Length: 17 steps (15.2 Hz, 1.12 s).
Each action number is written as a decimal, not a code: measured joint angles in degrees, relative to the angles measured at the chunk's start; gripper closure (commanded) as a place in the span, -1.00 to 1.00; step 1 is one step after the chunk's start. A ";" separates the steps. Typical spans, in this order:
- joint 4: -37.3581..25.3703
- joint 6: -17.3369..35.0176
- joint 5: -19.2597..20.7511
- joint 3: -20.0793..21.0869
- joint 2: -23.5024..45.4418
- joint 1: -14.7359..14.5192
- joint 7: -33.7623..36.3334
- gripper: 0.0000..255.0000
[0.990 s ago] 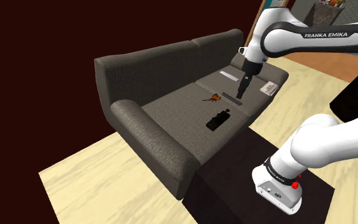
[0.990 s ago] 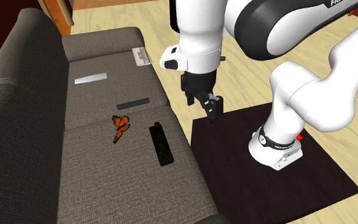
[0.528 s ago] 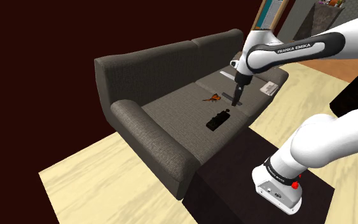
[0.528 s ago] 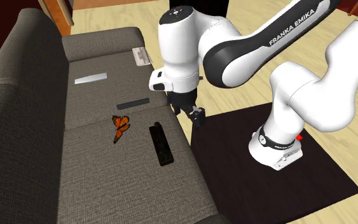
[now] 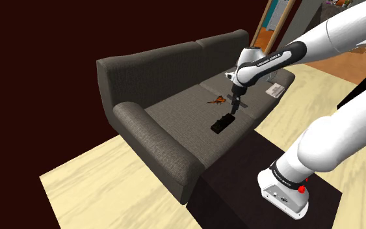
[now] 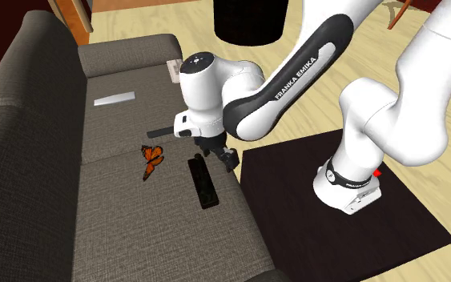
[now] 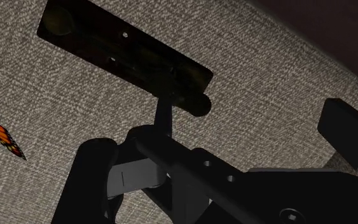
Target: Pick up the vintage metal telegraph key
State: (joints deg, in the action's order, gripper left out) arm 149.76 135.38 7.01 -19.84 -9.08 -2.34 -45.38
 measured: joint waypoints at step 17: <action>-7.32 17.05 -10.81 1.07 25.38 2.12 -17.32 1.00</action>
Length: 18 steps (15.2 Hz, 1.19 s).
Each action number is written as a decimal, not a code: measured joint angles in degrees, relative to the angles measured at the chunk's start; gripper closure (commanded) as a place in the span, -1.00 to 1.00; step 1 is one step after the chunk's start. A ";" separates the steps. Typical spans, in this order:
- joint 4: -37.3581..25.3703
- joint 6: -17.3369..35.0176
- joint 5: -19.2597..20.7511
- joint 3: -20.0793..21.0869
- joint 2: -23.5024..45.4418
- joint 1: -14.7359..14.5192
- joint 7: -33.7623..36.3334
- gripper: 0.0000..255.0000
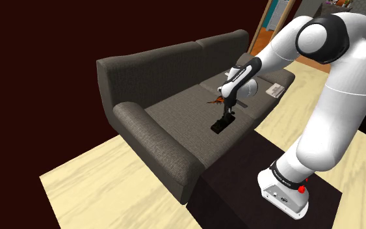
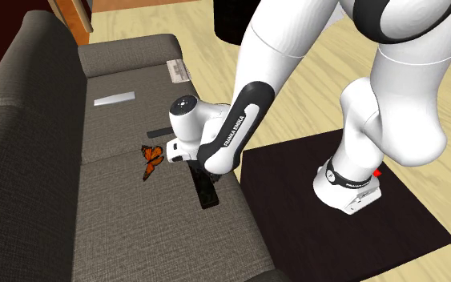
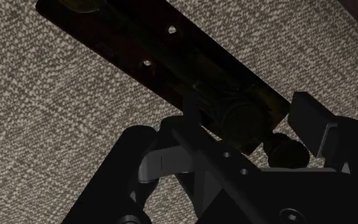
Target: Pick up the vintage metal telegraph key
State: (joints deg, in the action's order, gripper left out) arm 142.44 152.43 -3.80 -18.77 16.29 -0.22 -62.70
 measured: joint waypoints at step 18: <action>0.28 -6.03 3.95 -2.07 -6.63 -1.40 2.57 1.00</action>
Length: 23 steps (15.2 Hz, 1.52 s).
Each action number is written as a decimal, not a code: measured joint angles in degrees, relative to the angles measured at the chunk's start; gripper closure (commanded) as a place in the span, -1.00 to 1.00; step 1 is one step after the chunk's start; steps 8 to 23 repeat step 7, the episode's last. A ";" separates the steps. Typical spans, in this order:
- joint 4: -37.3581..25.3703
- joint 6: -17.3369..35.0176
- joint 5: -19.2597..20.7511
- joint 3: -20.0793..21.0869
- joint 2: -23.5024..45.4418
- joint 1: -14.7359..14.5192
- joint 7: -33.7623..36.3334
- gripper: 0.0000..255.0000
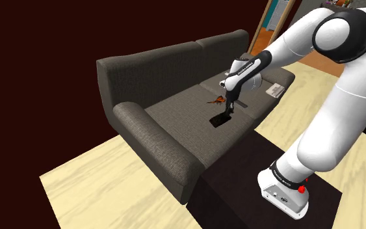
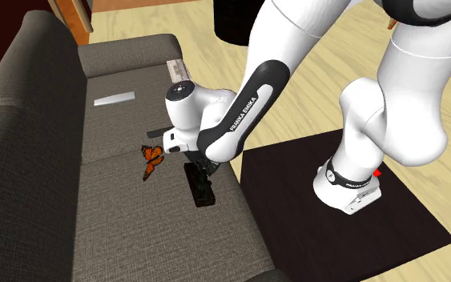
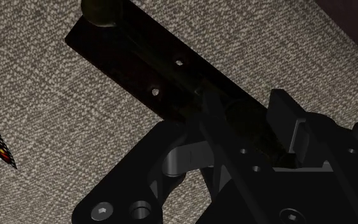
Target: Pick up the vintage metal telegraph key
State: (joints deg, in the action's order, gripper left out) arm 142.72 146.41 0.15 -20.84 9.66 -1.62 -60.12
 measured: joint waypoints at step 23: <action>-0.14 -5.23 3.01 -0.85 -5.41 -0.52 1.97 1.00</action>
